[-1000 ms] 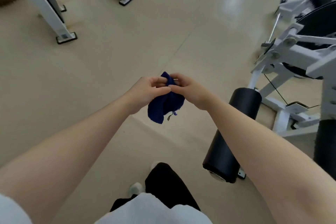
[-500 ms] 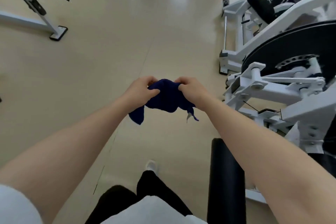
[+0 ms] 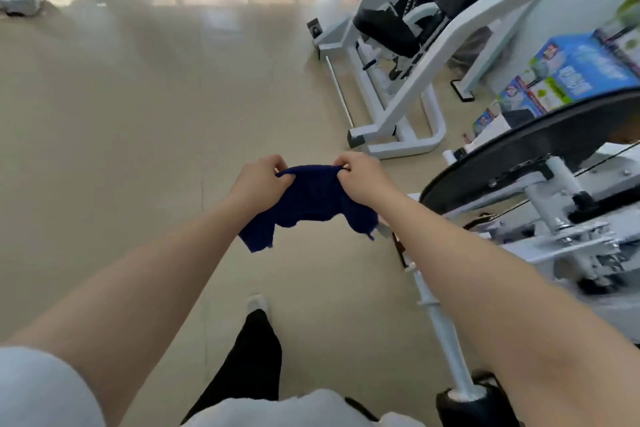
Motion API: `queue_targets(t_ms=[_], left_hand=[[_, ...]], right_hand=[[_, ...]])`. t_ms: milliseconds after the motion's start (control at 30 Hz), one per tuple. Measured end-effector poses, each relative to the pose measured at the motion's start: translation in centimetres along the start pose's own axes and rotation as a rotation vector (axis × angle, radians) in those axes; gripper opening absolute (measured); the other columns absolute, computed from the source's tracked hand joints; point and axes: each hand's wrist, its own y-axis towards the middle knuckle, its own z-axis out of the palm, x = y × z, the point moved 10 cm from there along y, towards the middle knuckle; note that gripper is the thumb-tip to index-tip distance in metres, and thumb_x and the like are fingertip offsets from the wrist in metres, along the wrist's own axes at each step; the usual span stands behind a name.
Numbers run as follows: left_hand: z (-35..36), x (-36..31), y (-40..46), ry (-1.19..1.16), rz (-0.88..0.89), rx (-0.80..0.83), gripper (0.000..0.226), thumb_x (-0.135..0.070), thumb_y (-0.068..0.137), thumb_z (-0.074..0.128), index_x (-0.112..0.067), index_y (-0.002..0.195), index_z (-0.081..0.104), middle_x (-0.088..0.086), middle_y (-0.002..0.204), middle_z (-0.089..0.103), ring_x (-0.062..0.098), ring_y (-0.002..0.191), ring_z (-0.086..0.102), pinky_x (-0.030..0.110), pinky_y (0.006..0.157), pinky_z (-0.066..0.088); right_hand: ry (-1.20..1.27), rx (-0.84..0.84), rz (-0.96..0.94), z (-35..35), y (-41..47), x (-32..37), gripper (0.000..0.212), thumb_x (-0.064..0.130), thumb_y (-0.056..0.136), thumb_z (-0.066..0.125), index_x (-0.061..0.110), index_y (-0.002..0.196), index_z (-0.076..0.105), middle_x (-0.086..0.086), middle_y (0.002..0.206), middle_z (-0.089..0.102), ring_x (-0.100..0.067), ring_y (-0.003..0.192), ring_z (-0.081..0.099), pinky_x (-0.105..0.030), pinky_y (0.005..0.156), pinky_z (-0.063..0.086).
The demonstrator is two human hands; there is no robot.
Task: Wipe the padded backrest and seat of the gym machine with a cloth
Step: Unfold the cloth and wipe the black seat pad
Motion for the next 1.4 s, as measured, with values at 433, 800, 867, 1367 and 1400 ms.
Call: queue_targets(t_ms=[433, 800, 867, 1367, 1400], left_hand=[[-3.3, -9.6, 30.2, -0.582, -0.181, 0.224, 0.022, -0.027, 0.096, 0.04, -0.02, 0.108, 0.057, 0.003, 0.096, 0.063, 0.025, 0.092, 0.057, 0.037, 0.084, 0.046], [-8.3, -19.4, 56.5, -0.787, -0.281, 0.221, 0.03, -0.046, 0.09, 0.047, -0.02, 0.085, 0.06, 0.0, 0.086, 0.062, 0.017, 0.076, 0.057, 0.025, 0.062, 0.044], [-9.1, -20.9, 61.0, -0.691, -0.196, 0.268, 0.032, -0.048, 0.087, 0.053, -0.018, 0.095, 0.061, 0.005, 0.093, 0.064, 0.02, 0.079, 0.06, 0.026, 0.065, 0.046], [-4.3, -33.3, 89.5, -0.398, 0.173, 0.694, 0.037, -0.039, 0.081, 0.066, -0.012, 0.104, 0.062, 0.013, 0.101, 0.069, 0.028, 0.094, 0.066, 0.041, 0.086, 0.055], [-3.1, -33.9, 91.0, -0.385, 0.158, 0.714, 0.035, -0.039, 0.083, 0.062, -0.011, 0.104, 0.062, 0.015, 0.102, 0.069, 0.031, 0.096, 0.066, 0.045, 0.088, 0.053]], right_hand=[[0.506, -0.104, 0.269, -10.6, 28.5, 1.6, 0.026, 0.003, 0.084, 0.039, 0.006, 0.088, 0.065, -0.008, 0.075, 0.058, -0.024, 0.071, 0.052, -0.033, 0.064, 0.043], [0.709, 0.241, 0.093, -22.2, 54.0, 6.8, 0.048, -0.011, 0.085, 0.034, 0.005, 0.127, 0.052, -0.015, 0.116, 0.065, -0.023, 0.104, 0.064, -0.036, 0.093, 0.051], [0.72, 0.274, 0.091, -23.4, 57.9, 7.7, 0.056, -0.014, 0.08, 0.029, 0.007, 0.127, 0.053, -0.013, 0.122, 0.062, -0.02, 0.113, 0.06, -0.036, 0.1, 0.047], [0.939, -0.346, 0.29, -33.7, 82.3, -3.2, 0.024, -0.002, 0.085, 0.041, 0.013, 0.077, 0.059, -0.01, 0.066, 0.056, -0.017, 0.059, 0.052, -0.029, 0.061, 0.043], [0.918, -0.385, 0.295, -34.2, 83.1, -4.4, 0.022, 0.0, 0.083, 0.045, 0.015, 0.075, 0.059, -0.009, 0.069, 0.057, -0.017, 0.063, 0.054, -0.03, 0.064, 0.045]])
